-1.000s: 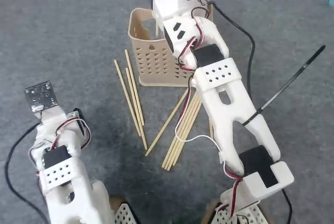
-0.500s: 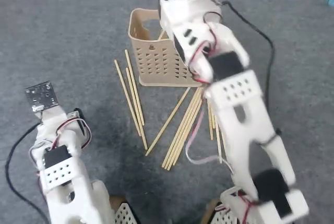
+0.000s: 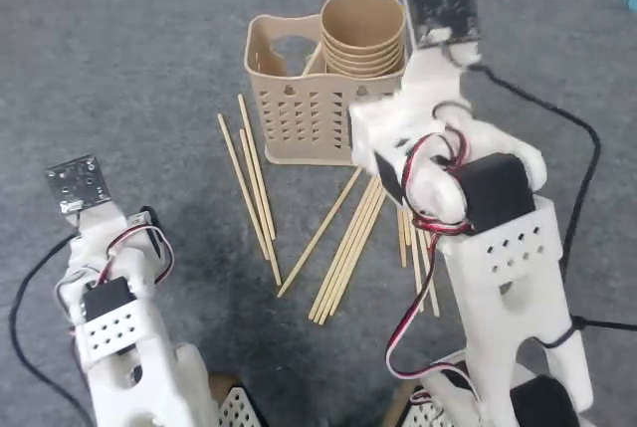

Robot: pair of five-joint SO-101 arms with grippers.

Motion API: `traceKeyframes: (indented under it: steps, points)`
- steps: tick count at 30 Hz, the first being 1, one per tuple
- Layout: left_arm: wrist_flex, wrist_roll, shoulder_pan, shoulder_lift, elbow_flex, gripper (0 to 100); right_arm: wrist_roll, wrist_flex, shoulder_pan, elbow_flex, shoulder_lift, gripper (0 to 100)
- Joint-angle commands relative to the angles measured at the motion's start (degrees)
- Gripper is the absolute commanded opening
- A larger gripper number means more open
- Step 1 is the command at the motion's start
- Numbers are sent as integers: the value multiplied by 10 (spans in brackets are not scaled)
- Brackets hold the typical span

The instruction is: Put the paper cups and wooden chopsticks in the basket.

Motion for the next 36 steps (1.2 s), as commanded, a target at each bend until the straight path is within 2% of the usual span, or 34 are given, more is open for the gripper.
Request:
traceKeyframes:
  steps: [1,4,7,12,19,24,30,36]
  points:
    - [-15,-2,5,-10,-1,165,-6,49,15,46,-20,91]
    - [-14,-2,5,-10,0,165,-6,37,42,131,-16,91]
    - [-14,-2,5,-10,0,165,-7,-27,85,236,-15,91]
    - [-15,-2,5,-10,0,165,-8,-216,132,425,-15,91]
    - [-14,-2,4,-10,0,165,-7,-495,145,598,-13,91]
    - [-14,-2,4,-10,0,165,-5,-589,164,636,4,93]
    - [-14,-2,4,-10,0,165,-4,-685,196,620,127,91]
    - [-13,-2,4,-10,0,165,-5,-690,199,556,225,91]
